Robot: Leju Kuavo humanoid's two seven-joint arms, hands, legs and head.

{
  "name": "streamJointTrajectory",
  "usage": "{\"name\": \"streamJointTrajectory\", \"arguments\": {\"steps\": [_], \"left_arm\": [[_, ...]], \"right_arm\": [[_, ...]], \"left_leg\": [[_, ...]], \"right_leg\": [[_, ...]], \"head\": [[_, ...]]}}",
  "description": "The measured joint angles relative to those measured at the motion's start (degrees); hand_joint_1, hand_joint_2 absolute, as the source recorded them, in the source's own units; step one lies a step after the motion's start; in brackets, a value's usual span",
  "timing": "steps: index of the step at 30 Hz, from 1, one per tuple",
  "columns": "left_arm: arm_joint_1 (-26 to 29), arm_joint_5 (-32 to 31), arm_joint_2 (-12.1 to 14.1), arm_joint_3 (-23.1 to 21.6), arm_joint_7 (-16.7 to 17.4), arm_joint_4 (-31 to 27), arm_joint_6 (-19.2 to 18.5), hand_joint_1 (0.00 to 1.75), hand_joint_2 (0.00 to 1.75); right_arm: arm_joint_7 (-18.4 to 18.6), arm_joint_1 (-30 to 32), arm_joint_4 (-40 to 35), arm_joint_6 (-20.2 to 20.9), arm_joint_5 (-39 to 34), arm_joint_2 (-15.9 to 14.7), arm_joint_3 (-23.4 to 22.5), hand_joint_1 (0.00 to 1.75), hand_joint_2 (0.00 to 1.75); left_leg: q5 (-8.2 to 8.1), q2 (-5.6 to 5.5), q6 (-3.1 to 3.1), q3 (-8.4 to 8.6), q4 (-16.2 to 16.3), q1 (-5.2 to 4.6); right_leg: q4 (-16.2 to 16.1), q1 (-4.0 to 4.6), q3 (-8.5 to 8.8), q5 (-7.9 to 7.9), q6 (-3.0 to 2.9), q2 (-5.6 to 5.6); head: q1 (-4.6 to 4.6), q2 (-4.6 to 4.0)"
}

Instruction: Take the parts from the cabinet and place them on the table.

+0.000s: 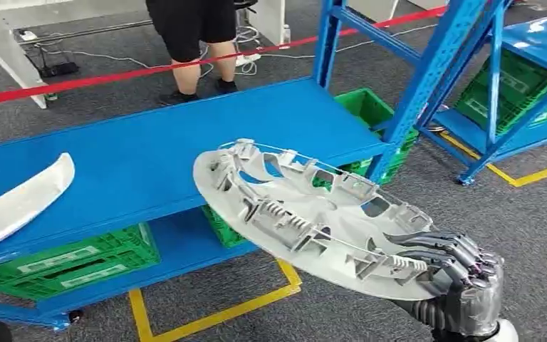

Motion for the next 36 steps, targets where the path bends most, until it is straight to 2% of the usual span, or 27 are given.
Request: {"name": "streamJointTrajectory", "arguments": {"steps": [2, 3, 4, 5, 6, 8, 9, 10, 12, 13, 14, 15, 18, 19, 20, 21, 23, 24, 26, 28, 29, 30, 31, 32, 34, 35, 36], "left_arm": [[-0.3, 0.0, 0.0, 0.0, 0.0, 0.1, 0.4, 0.0, 1.75], [-0.2, 0.1, 0.1, 0.0, 0.1, 0.3, 0.7, 0.0, 1.75], [-0.3, 0.1, 0.3, 0.0, 0.1, 0.7, 1.3, 0.0, 1.75], [-0.2, 0.1, 0.4, 0.0, 0.0, 1.2, 1.6, 0.0, 1.75], [-0.1, 0.1, 0.5, 0.0, 0.1, 1.6, 1.9, 0.0, 1.75], [-0.2, 0.1, 0.9, 0.0, 0.0, 2.3, 2.2, 0.0, 1.75], [-0.3, 0.1, 1.0, 0.0, 0.1, 2.6, 2.4, 0.0, 1.75], [-0.4, 0.1, 1.2, 0.0, 0.0, 2.9, 2.6, 0.0, 1.75], [-0.6, 0.1, 1.4, 0.0, 0.0, 3.3, 2.9, 0.0, 1.75], [-0.8, 0.1, 1.5, 0.0, 0.0, 3.5, 3.0, 0.0, 1.75], [-0.9, 0.1, 1.9, 0.0, 0.1, 3.6, 3.1, 0.0, 1.75], [-1.0, 0.1, 1.9, 0.0, 0.0, 3.7, 3.1, 0.0, 1.75], [-1.1, 0.1, 1.9, 0.0, -0.1, 4.0, 3.4, 0.0, 1.75], [-1.3, 0.1, 1.9, 0.0, -0.4, 4.1, 3.6, 0.0, 1.75], [-1.5, 0.1, 1.8, 0.0, -0.7, 4.2, 3.6, 0.0, 1.75], [-1.4, 0.1, 1.8, 0.0, -0.9, 4.2, 3.6, 0.0, 1.75], [-1.1, 0.0, 1.7, 0.0, -1.0, 4.3, 3.7, 0.0, 1.75], [-1.1, 0.0, 1.7, 0.0, -0.9, 4.3, 3.6, 0.0, 1.75], [-1.1, -0.1, 1.6, 0.0, -0.7, 4.3, 3.7, 0.0, 1.75], [-1.1, -0.2, 1.6, 0.0, 0.2, 4.3, 3.6, 0.0, 1.75], [-1.1, -0.2, 1.7, 0.0, 0.3, 4.3, 3.5, 0.0, 1.75], [-0.9, -0.2, 1.6, 0.0, 0.3, 4.3, 3.5, 0.0, 1.75], [-1.0, -0.2, 1.7, 0.0, 0.5, 4.3, 3.5, 0.0, 1.75], [-1.1, -0.2, 1.6, 0.0, 0.8, 4.3, 3.3, 0.0, 1.75], [-1.1, -0.3, 1.5, 0.0, 1.1, 4.3, 3.1, 0.0, 1.75], [-1.1, -0.3, 1.5, 0.0, 1.2, 4.3, 3.1, 0.0, 1.75], [-0.9, -0.3, 1.4, 0.0, 1.2, 4.3, 3.1, 0.0, 1.75]], "right_arm": [[-0.2, 0.3, -0.2, 0.0, 0.1, 0.0, -0.5, 1.15, 1.75], [-0.4, 0.3, -0.4, 0.0, 0.2, 0.0, -0.7, 1.15, 1.75], [-0.5, 0.4, -0.5, 0.0, 0.2, 0.2, -0.9, 1.15, 1.75], [-0.6, 0.2, -0.5, 0.0, 0.2, 0.2, -1.1, 1.15, 1.75], [-0.7, 0.1, -0.5, 0.0, 0.2, 0.5, -1.2, 1.15, 1.75], [-0.7, 0.1, -0.7, 0.0, 0.4, 0.7, -1.2, 1.15, 1.75], [-0.7, 0.2, -0.7, 0.0, 0.5, 0.7, -1.3, 1.15, 1.75], [-0.7, 0.2, -0.7, 0.0, 0.5, 0.7, -1.5, 1.15, 1.75], [-0.7, 0.2, -0.8, 0.0, 0.4, 0.8, -1.7, 1.15, 1.75], [-0.7, 0.2, -0.9, 0.0, 0.4, 0.9, -1.7, 1.15, 1.75], [-0.7, 0.2, -1.0, 0.0, 0.4, 1.0, -1.7, 1.15, 1.75], [-0.7, 0.1, -1.1, 0.0, 0.4, 1.1, -1.7, 1.15, 1.75], [-0.7, 0.4, -1.4, -0.1, 0.3, 1.2, -2.0, 1.15, 1.75], [-0.7, 0.6, -1.4, -0.1, 0.3, 1.2, -2.2, 1.15, 1.75], [-0.7, 0.8, -1.5, -0.1, 0.3, 1.3, -2.4, 1.15, 1.75], [-0.8, 0.9, -1.5, -0.1, 0.3, 1.3, -2.5, 1.15, 1.75], [-0.8, 1.1, -1.5, -0.1, 0.4, 1.5, -2.7, 1.15, 1.75], [-1.0, 1.4, -1.5, -0.1, 0.6, 1.6, -3.0, 1.15, 1.75], [-1.3, 2.2, -1.7, -0.1, 1.0, 1.8, -3.5, 1.15, 1.75], [-1.3, 2.7, -2.0, -0.1, 1.3, 1.9, -3.8, 1.15, 1.75], [-1.3, 3.0, -2.3, -0.1, 1.5, 2.0, -3.9, 1.15, 1.75], [-1.3, 3.0, -2.5, -0.1, 1.6, 2.0, -3.9, 1.15, 1.75], [-1.2, 3.3, -2.7, -0.1, 1.6, 2.1, -4.0, 1.15, 1.75], [-1.2, 3.5, -3.0, -0.1, 1.7, 2.1, -4.1, 1.15, 1.75], [-0.9, 4.0, -3.4, -0.1, 2.2, 2.2, -4.4, 1.15, 1.75], [-0.7, 4.1, -3.6, -0.1, 2.4, 2.3, -4.5, 1.15, 1.75], [-0.4, 4.1, -3.8, -0.1, 2.4, 2.3, -4.7, 1.15, 1.75]], "left_leg": [[0.91, 1.29, -0.5, 0.14, -0.2, 0.18], [1.16, 2.04, -0.87, 0.12, -0.2, 0.22], [0.11, 0.02, -1.55, -0.02, 0.0, 0.55], [-2.84, -3.08, -1.92, -0.44, 1.4, 0.6], [-6.57, -4.82, -2.02, -1.36, 4.8, 0.62], [-12.17, -5.87, -1.91, -3.66, 13.6, 0.55], [-12.53, -5.94, -1.73, -3.86, 16.1, 0.51], [-11.53, -5.97, -1.48, -3.05, 16.1, 0.46], [-7.21, -6.44, -0.72, 1.32, 10.1, 0.29], [-5.63, -7.88, -0.15, 4.62, 5.0, 0.22], [-6.44, -10.9, 0.54, 7.84, 0.0, 0.13], [-6.87, -10.97, 0.45, 9.08, -2.9, 0.38], [-5.76, -9.51, 0.85, 8.07, -2.3, -0.23], [-4.79, -8.52, 1.28, 7.48, -2.9, 0.35], [-4.13, -7.83, 1.74, 6.73, -2.9, 0.22], [-3.65, -7.19, 2.05, 6.16, -2.9, 0.16], [-2.47, -5.38, 2.01, 4.82, -2.8, 0.11], [-1.82, -4.5, 1.97, 3.98, -2.7, 0.11], [-0.64, -2.74, 1.68, 2.27, -2.5, 0.09], [0.17, -1.39, 1.14, 0.75, -2.0, 0.14], [0.47, -0.9, 0.7, 0.46, -1.5, -0.14], [0.68, -0.38, 0.35, 0.03, -1.4, -0.21], [1.33, 0.22, 0.07, 0.16, -1.3, -0.24], [1.69, 0.75, -0.12, 0.06, -1.4, 0.01], [2.1, 1.22, -1.0, -0.45, -1.4, 0.46], [0.02, -1.8, -1.58, -1.0, -0.7, 0.73], [-3.59, -4.44, -1.7, -1.67, 1.9, 0.74]], "right_leg": [[0.3, 0.24, -1.79, 0.36, -0.92, 1.14], [0.1, 0.25, -2.25, 0.86, -1.79, 1.86], [-0.1, 0.0, -2.73, 1.58, -2.7, 2.31], [-0.1, -0.03, -3.46, 2.22, -3.09, 2.96], [-0.1, -0.03, -3.81, 2.98, -3.51, 3.69], [0.1, 0.2, -6.08, 4.73, -3.77, 5.52], [0.1, 0.33, -7.06, 5.43, -3.72, 6.33], [0.1, 0.39, -7.92, 6.08, -3.65, 7.09], [0.2, 0.47, -9.56, 7.46, -3.54, 8.63], [0.2, 0.47, -10.27, 8.17, -3.44, 9.37], [0.2, 0.38, -10.86, 8.85, -3.18, 9.97], [0.3, 0.49, -11.29, 9.47, -2.86, 10.66], [-0.9, 0.04, -11.64, 11.72, -1.5, 12.41], [-0.9, 0.07, -12.04, 11.6, -1.46, 11.54], [0.4, 0.23, -12.99, 8.78, -1.31, 8.18], [3.2, 0.09, -14.08, 5.18, -1.1, 6.62], [12.5, -0.21, -15.75, -1.29, -0.33, 5.63], [16.4, -0.34, -16.19, -1.95, 0.03, 5.58], [17.6, -0.69, -14.0, 1.71, 0.55, 5.5], [10.2, -0.98, -7.52, 4.82, 0.95, 4.25], [3.7, -1.15, -2.72, 2.85, 1.31, 1.52], [-1.5, -0.35, 1.08, 0.63, 1.29, 0.37], [-1.7, -0.21, 0.39, 0.77, -0.06, 0.73], [-1.8, 0.05, -0.44, 0.93, -0.17, 1.32], [-2.0, 0.23, -1.63, 2.0, -1.78, 2.42], [-2.0, 0.12, -1.67, 2.73, -2.38, 2.97], [-2.0, 0.07, -2.61, 3.53, -2.97, 3.53]], "head": [[-0.16, 0.0], [0.0, 0.0], [-0.11, 0.0], [-0.14, 0.0], [-0.22, 0.0], [-0.33, 0.0], [-0.31, 0.0], [-0.31, 0.0], [-0.31, 0.0], [-0.31, 0.0], [-0.29, 0.0], [-0.24, 0.0], [-0.4, 0.0], [-0.53, 0.0], [-0.29, -0.02], [0.06, 0.0], [0.04, 0.0], [0.1, 0.0], [0.06, 0.0], [0.04, 0.0], [0.06, 0.0], [0.1, 0.0], [-0.66, 0.0], [-0.27, -0.02], [-0.22, -0.02], [-0.29, -0.02], [-0.44, -0.02]]}}
